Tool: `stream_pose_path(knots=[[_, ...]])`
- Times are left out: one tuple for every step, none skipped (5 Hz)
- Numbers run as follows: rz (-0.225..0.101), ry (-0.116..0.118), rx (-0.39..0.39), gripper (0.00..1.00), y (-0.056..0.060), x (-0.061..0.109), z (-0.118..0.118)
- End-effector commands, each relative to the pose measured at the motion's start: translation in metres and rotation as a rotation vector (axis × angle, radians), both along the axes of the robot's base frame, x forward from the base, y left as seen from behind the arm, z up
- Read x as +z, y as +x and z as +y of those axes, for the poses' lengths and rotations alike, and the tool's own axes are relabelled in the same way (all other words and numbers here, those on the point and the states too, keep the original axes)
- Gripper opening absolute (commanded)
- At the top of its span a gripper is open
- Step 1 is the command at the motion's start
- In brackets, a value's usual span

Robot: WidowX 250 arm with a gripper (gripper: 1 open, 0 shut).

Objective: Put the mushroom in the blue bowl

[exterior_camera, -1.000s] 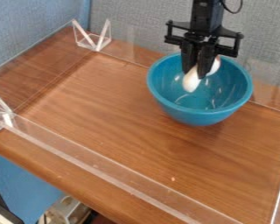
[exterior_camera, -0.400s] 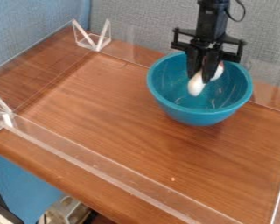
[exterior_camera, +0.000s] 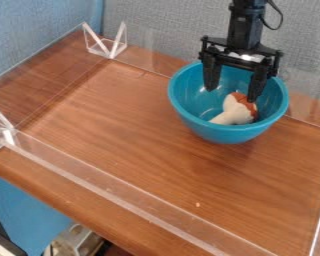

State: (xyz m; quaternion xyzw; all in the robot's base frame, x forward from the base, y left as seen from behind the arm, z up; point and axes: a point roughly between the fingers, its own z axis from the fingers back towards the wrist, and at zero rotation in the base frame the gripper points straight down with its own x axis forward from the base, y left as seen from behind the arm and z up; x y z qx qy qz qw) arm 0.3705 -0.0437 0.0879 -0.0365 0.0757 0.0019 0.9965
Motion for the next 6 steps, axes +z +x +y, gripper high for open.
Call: stream_pose_path(knots=[[-0.062,-0.006,0.018,1.0,0.007,0.014,0.008],[-0.06,-0.005,0.027,1.0,0.009,0.008,0.013],[-0.057,-0.005,0.004,1.0,0.011,-0.003,0.005],[-0.054,-0.007,-0.02,0.0,0.012,-0.013,-0.003],[-0.056,-0.007,-0.042,0.0,0.013,-0.02,-0.011],[-0.064,-0.008,-0.047,0.0,0.017,-0.018,-0.009]])
